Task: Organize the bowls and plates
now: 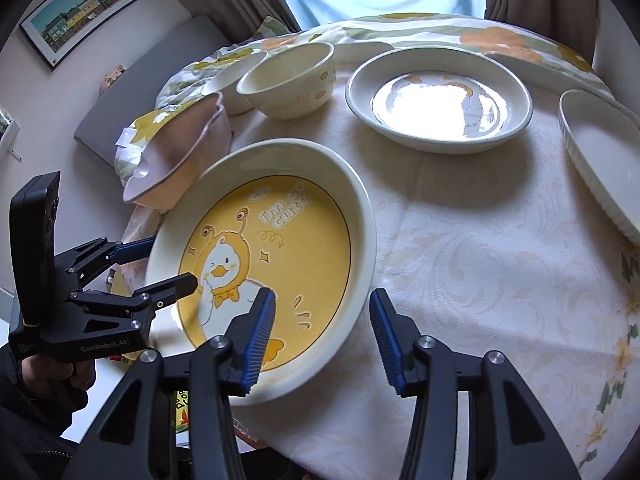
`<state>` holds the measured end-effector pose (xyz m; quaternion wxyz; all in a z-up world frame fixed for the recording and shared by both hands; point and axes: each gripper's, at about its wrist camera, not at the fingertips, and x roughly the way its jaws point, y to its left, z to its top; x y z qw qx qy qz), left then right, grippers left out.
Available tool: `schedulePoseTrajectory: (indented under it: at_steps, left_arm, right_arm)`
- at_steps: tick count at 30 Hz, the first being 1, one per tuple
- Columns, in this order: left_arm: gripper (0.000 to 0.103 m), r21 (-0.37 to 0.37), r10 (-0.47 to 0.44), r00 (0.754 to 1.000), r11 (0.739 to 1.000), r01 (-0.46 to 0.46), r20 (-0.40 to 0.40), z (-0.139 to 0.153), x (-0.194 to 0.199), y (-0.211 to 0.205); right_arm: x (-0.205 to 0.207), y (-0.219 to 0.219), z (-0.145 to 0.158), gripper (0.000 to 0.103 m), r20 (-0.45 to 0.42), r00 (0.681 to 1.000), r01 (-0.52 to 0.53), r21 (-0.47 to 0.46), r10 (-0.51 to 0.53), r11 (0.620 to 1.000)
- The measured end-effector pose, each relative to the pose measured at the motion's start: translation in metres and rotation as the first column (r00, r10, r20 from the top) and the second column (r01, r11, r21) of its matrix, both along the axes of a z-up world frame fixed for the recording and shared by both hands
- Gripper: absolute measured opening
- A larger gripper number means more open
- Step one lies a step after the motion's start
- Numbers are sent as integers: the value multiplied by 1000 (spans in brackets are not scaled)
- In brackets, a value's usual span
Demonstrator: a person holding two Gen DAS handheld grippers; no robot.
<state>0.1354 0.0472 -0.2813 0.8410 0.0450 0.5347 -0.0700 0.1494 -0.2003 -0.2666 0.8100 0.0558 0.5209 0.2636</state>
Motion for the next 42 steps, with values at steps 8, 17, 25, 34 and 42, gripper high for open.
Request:
schedulePoseTrajectory:
  at_steps: [8,17,25,34,42]
  left_arm:
    - [75,-39,50,990,998,-45,132,84,-36,-36]
    - [103,-92,-42,952,993,73,302,160,-38,-115]
    - [103,-118,-243,931,952,282,271,185,38,-192]
    - [103,-155,-462,880,866,475,112,143,174,-270]
    - [90,-173,-593,802,799,575,-74,45,256,-323]
  right_arm:
    - [-27,-55,75,70,127,992,7,38,-12,999]
    - [-49,-142,118,103,181,971,150,46,-156,988]
    - [-30,-201,133,103,187,921,330,84,-340,940]
    - [29,-253,86,103,-8,833,552,88,-553,829]
    - [65,-269,18,88,-190,699,712,92,-689,696]
